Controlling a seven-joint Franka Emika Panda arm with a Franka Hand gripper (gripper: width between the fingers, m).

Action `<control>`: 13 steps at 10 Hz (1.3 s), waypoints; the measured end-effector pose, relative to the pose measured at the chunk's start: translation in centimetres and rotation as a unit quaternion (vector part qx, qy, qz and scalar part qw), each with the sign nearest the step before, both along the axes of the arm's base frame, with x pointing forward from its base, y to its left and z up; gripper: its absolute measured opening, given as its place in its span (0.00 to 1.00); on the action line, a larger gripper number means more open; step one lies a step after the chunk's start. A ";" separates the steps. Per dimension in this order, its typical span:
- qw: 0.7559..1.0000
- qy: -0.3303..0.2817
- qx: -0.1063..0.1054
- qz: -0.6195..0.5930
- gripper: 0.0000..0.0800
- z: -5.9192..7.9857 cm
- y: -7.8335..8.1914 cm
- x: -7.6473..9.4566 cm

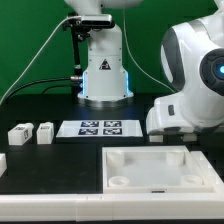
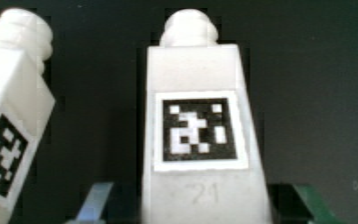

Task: Assemble one leg

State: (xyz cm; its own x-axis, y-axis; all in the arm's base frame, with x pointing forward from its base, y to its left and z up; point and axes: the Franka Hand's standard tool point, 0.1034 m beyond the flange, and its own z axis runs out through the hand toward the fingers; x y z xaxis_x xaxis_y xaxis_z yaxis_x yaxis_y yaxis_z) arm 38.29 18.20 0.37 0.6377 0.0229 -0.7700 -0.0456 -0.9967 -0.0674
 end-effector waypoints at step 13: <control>0.976 -0.217 -0.012 -0.027 0.36 8.4 -0.3 4.6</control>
Offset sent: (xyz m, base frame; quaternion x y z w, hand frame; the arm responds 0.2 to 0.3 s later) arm 0.0059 -0.0051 0.0361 0.0128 -0.0272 0.0019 0.9995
